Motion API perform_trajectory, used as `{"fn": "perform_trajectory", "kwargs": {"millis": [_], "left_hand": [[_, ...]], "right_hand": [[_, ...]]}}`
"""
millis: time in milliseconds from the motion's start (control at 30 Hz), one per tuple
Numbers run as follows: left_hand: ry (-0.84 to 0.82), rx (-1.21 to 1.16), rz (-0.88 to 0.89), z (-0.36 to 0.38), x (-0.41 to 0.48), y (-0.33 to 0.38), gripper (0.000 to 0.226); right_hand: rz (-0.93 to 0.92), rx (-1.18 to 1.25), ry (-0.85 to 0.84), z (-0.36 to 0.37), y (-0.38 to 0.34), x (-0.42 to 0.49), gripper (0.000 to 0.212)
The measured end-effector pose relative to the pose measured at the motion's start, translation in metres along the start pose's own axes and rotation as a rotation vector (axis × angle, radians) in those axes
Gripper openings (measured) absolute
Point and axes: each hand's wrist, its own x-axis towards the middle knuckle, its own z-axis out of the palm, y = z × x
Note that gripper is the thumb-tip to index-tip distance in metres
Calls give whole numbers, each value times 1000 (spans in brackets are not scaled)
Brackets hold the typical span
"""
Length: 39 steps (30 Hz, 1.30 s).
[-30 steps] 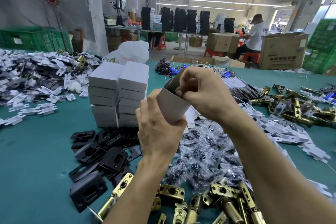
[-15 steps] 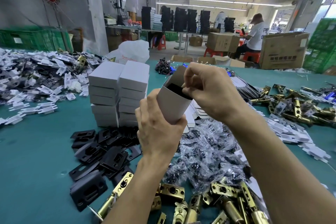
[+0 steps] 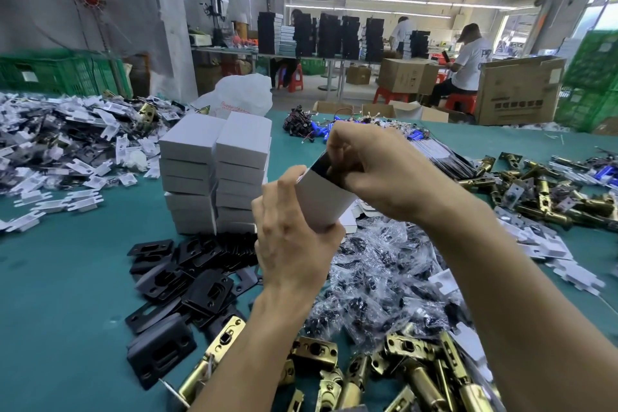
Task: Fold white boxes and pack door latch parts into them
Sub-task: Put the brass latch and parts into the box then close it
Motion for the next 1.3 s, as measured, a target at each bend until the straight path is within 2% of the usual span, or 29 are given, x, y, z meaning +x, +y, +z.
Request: {"fn": "perform_trajectory", "kwargs": {"millis": [267, 433, 567, 767, 867, 1000, 1100, 1233, 1300], "left_hand": [[9, -77, -47, 1, 1, -1, 83], [-12, -61, -126, 2, 2, -2, 76], [-25, -31, -96, 1, 1, -2, 77], [-36, -27, -72, 0, -1, 0, 77], [-30, -68, -103, 0, 0, 3, 76], [-11, -82, -93, -1, 0, 4, 77], [-1, -65, -68, -1, 0, 1, 77], [6, -94, -66, -2, 1, 1, 80], [-3, -104, -53, -1, 0, 2, 82]], "right_hand": [[11, 40, 70, 5, -2, 3, 40], [38, -21, 11, 6, 0, 4, 35], [72, -159, -5, 1, 1, 8, 31], [101, -231, 14, -1, 2, 8, 33], [74, -144, 70, 1, 2, 3, 32], [59, -61, 188, 4, 2, -1, 41], [70, -115, 116, 3, 1, 2, 29], [70, -188, 97, -1, -1, 6, 32], [44, -226, 79, -3, 0, 7, 27]]}}
